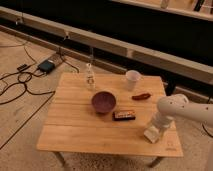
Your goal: Place the white sponge in the ceramic bowl
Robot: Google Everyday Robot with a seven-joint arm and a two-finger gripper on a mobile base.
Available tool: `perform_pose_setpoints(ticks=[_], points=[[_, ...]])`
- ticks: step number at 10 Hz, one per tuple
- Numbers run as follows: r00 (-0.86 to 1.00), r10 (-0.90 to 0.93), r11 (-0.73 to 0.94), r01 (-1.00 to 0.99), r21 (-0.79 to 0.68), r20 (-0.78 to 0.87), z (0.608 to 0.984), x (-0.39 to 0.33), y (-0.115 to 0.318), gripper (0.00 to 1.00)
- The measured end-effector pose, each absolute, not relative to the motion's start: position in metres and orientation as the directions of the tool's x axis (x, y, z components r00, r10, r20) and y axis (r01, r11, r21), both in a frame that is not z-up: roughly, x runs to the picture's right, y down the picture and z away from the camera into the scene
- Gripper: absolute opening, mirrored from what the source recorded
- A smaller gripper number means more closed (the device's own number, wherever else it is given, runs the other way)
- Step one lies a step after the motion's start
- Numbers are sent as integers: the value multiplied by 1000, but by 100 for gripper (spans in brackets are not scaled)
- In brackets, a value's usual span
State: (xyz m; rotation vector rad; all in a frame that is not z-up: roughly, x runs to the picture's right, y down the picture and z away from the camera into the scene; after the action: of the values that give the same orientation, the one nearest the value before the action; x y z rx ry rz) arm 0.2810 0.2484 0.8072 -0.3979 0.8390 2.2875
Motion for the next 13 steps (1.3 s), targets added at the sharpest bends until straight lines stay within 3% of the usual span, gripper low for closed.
perform_pose_setpoints(ticks=[6,13], points=[[-702,531,-569,-711,413,-475,799,270,224,0],[-550,680,-475,-834,280,-485,767,187,118,0]])
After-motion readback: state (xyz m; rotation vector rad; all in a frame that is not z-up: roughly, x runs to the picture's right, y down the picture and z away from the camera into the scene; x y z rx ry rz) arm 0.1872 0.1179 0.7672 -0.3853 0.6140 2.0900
